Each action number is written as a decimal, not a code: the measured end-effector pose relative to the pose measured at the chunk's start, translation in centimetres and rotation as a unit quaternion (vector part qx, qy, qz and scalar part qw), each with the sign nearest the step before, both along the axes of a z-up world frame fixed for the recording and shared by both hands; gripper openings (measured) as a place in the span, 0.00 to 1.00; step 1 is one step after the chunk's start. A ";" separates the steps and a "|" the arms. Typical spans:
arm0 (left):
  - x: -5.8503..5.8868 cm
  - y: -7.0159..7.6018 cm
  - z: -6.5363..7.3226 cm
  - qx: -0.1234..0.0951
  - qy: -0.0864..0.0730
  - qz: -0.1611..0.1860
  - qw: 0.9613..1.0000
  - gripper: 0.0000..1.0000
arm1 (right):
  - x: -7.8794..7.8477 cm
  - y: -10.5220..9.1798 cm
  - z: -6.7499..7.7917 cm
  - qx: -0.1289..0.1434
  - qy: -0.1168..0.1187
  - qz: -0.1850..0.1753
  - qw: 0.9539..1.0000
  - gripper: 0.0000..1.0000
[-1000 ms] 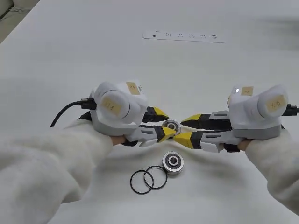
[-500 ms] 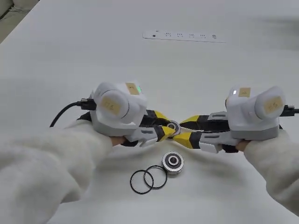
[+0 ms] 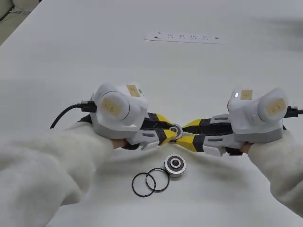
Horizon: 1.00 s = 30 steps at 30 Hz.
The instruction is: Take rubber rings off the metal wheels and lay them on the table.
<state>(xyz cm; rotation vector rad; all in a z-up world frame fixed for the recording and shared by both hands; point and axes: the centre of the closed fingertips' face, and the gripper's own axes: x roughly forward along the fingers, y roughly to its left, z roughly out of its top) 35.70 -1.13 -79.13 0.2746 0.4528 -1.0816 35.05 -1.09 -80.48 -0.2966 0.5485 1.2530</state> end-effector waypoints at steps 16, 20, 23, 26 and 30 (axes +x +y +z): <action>-0.5 -0.4 0.0 -0.001 -0.007 -0.018 1.000 0.14 | -0.1 0.5 -0.4 -0.013 -0.011 0.006 1.000 0.25; -0.4 -0.4 -0.1 -0.001 -0.008 -0.018 1.000 0.14 | -0.2 0.3 -0.4 -0.013 -0.004 0.007 1.000 0.24; -0.4 -0.4 -0.1 -0.001 -0.007 -0.017 1.000 0.14 | -0.3 0.2 -0.3 -0.013 0.000 0.007 1.000 0.23; -0.4 -0.4 -0.1 -0.002 -0.007 -0.016 1.000 0.14 | -0.4 0.1 -0.2 -0.013 0.005 0.007 1.000 0.23; -0.4 -0.4 -0.1 -0.004 -0.007 -0.015 1.000 0.14 | -0.5 0.0 -0.1 -0.009 0.015 0.006 1.000 0.21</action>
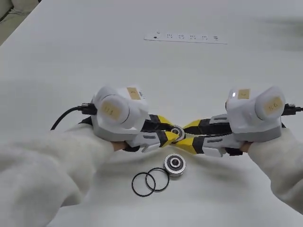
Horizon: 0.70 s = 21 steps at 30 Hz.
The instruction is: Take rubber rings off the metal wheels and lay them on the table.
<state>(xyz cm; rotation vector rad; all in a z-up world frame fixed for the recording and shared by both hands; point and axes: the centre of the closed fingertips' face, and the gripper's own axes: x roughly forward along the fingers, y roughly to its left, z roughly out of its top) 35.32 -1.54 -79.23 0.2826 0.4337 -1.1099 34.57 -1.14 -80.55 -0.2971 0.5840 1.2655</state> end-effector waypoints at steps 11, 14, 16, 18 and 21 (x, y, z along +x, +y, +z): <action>0.1 -0.1 0.0 -0.001 0.000 0.001 1.000 0.14 | -0.1 -0.4 0.1 0.018 0.042 -0.016 0.999 0.18; 0.1 -0.1 0.0 -0.001 0.001 0.002 1.000 0.14 | 0.0 -0.4 0.2 0.018 0.040 -0.021 0.999 0.20; 0.1 -0.1 0.0 -0.002 0.000 0.002 1.000 0.14 | 0.0 -0.3 0.1 0.024 0.049 -0.026 0.998 0.20; 0.0 -0.1 0.0 -0.001 0.001 0.002 1.000 0.14 | 0.0 -0.3 0.2 0.026 0.053 -0.026 0.998 0.20; 0.0 -0.1 0.0 -0.002 0.000 0.002 1.000 0.14 | 0.1 -0.4 0.0 0.020 0.035 -0.014 0.999 0.17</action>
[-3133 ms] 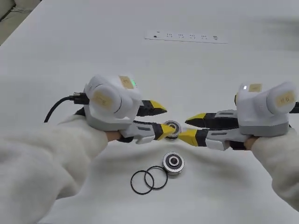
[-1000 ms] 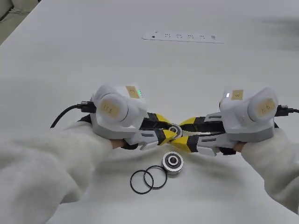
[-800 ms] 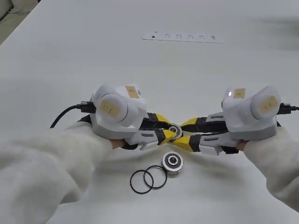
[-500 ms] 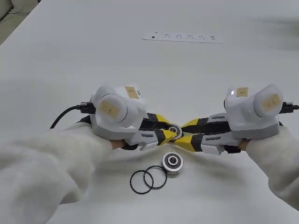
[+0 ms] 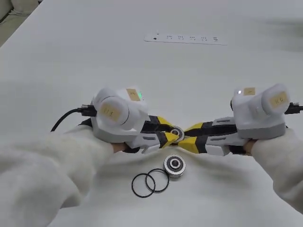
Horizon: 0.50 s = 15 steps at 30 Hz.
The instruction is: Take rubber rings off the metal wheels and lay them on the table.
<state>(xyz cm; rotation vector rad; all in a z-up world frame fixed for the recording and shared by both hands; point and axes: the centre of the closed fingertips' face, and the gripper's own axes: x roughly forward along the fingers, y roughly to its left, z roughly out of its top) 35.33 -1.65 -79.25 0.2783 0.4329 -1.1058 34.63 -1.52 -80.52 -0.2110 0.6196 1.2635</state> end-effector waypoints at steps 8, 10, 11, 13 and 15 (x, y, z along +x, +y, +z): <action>-0.1 0.0 0.0 -0.002 0.001 0.001 1.000 0.14 | -0.2 0.0 0.0 -0.003 0.000 0.000 1.000 0.16; -0.1 0.0 0.0 -0.002 0.002 0.002 1.000 0.14 | -0.2 0.1 0.0 -0.004 -0.001 0.001 1.000 0.16; -0.1 0.0 0.0 -0.003 0.003 0.002 1.000 0.14 | -0.2 0.1 0.0 -0.005 -0.002 0.001 1.000 0.16; -0.1 0.0 0.0 -0.003 0.003 0.002 1.000 0.14 | -0.2 0.1 0.0 -0.006 -0.003 0.002 1.000 0.16; -0.1 0.1 0.0 -0.003 0.003 0.003 1.000 0.14 | -0.2 0.0 0.0 -0.006 -0.004 0.003 1.000 0.15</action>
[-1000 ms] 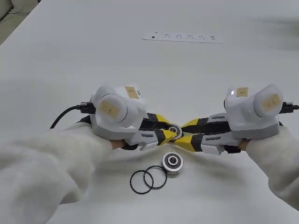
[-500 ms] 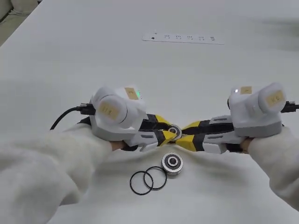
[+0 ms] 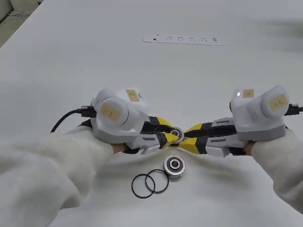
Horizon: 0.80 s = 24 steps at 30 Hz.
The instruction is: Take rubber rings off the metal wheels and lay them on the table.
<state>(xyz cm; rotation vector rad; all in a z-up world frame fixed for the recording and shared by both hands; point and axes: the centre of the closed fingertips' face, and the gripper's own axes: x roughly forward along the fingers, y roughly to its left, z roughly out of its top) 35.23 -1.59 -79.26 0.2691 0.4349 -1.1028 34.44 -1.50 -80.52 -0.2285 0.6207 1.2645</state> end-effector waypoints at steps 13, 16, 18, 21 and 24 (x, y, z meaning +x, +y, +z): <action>0.1 0.1 0.1 -0.003 0.002 0.003 1.000 0.14 | 0.3 -0.4 -0.2 -0.012 -0.008 -0.004 1.000 0.04; 0.1 0.1 0.1 -0.003 0.002 0.004 1.000 0.14 | 0.4 -0.5 -0.2 -0.017 -0.008 -0.007 1.000 0.03; 0.1 0.1 0.1 -0.003 0.002 0.004 1.000 0.14 | 0.5 -0.5 -0.3 -0.021 -0.008 -0.010 1.000 0.03; 0.2 0.2 0.1 -0.003 0.002 0.006 1.000 0.14 | 0.5 -0.5 -0.4 -0.015 0.017 -0.032 0.999 0.03; 0.2 0.2 0.1 -0.004 0.002 0.007 1.000 0.14 | 0.4 -0.5 -0.4 -0.014 0.036 -0.050 0.998 0.02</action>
